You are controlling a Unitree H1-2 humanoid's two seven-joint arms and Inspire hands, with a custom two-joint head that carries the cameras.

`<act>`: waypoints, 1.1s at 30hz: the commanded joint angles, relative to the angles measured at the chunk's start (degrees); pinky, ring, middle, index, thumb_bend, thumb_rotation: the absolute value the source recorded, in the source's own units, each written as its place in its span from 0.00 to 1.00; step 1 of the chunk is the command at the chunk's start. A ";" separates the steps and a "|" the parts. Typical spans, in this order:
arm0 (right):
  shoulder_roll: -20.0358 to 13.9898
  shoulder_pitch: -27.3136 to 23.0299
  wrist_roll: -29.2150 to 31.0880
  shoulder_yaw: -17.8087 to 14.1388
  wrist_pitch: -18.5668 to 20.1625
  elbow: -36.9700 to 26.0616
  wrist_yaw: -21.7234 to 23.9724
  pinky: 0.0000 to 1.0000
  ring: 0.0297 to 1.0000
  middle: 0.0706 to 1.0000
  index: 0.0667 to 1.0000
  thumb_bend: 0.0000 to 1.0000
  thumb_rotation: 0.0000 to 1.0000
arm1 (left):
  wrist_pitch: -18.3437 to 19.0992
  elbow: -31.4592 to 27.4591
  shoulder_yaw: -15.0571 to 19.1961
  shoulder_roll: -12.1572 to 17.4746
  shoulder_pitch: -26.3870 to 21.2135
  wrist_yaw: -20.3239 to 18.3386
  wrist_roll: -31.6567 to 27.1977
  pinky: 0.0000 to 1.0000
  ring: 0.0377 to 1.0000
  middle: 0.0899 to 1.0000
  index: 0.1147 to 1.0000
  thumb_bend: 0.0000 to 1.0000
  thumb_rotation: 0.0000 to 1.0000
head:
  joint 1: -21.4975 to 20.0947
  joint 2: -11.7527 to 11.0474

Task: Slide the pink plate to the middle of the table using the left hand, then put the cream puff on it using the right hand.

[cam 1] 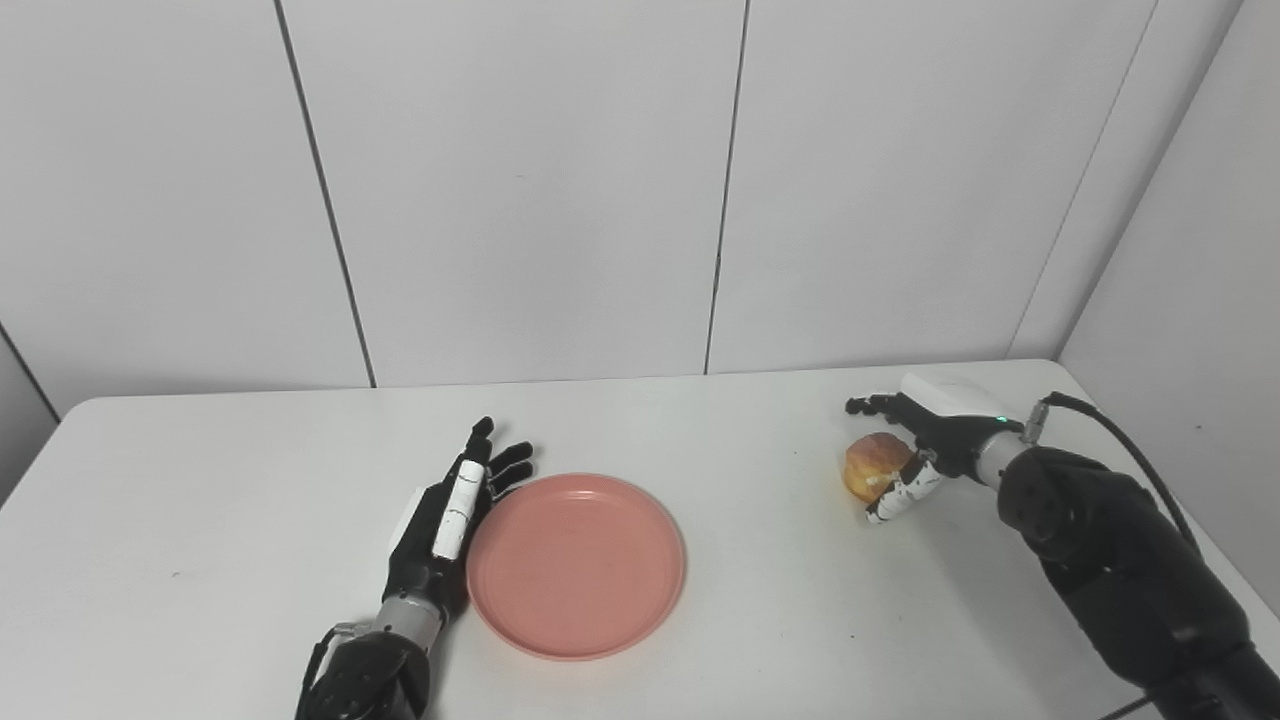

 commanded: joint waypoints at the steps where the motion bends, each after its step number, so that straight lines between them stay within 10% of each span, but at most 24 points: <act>1: -1.48 -2.63 0.21 -0.44 1.14 -0.67 -1.16 0.68 0.85 0.87 0.84 1.00 0.15 | 1.36 -1.21 -0.27 -0.43 -0.63 -0.45 -0.14 0.84 0.85 0.83 0.99 0.83 0.89 | 0.07 0.05; 33: -0.76 -2.21 3.10 1.46 -0.05 7.20 -10.16 0.62 0.77 0.81 0.78 0.99 0.10 | 3.06 -2.88 -0.05 -0.76 0.61 -0.81 -1.36 0.87 0.85 0.82 0.99 0.82 0.87 | 1.00 0.48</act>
